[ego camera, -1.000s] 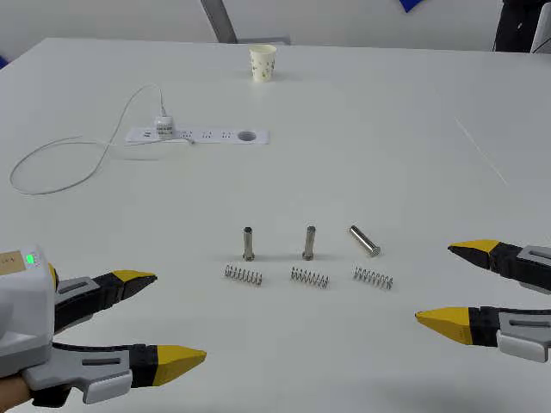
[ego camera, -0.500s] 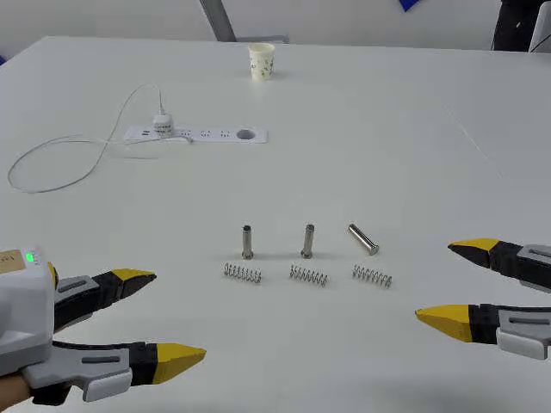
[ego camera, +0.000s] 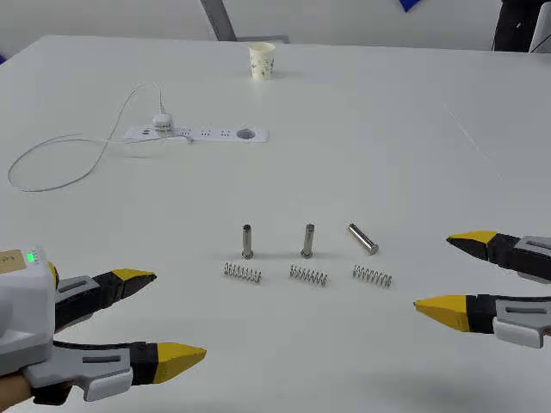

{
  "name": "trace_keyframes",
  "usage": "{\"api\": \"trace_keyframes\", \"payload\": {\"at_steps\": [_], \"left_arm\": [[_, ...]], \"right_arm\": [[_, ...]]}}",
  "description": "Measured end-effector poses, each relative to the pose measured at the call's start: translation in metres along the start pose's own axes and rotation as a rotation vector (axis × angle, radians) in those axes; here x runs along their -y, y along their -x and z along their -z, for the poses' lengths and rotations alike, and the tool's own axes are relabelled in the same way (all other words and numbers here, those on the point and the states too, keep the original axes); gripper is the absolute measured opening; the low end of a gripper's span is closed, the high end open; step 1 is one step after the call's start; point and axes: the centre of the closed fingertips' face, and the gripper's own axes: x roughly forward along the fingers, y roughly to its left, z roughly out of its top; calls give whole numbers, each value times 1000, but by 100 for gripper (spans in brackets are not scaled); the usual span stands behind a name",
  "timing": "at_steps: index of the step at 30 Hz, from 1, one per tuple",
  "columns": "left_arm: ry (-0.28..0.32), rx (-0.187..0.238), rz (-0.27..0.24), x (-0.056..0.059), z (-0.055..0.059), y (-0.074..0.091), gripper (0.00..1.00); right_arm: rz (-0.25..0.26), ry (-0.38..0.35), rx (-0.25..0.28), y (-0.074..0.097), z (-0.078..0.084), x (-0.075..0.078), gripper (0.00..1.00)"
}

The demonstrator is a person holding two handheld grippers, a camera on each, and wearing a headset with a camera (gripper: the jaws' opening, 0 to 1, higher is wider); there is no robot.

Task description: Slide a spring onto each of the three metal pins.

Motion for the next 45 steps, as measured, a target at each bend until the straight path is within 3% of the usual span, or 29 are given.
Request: {"api": "trace_keyframes", "payload": {"at_steps": [16, 23, 34, 45], "left_arm": [[4, -2, 2, 2, 1, -1, 74], [6, -4, 4, 2, 2, -3, 74], [11, -8, 3, 1, 4, -3, 74], [11, -16, 7, 1, 6, -5, 74]], "right_arm": [[35, 20, -43, -32, -19, 29, 55], [49, 3, -99, -54, -18, 43, 49], [113, -38, -177, -83, -16, 69, 39], [149, -51, -265, -107, -3, 81, 31]]}}
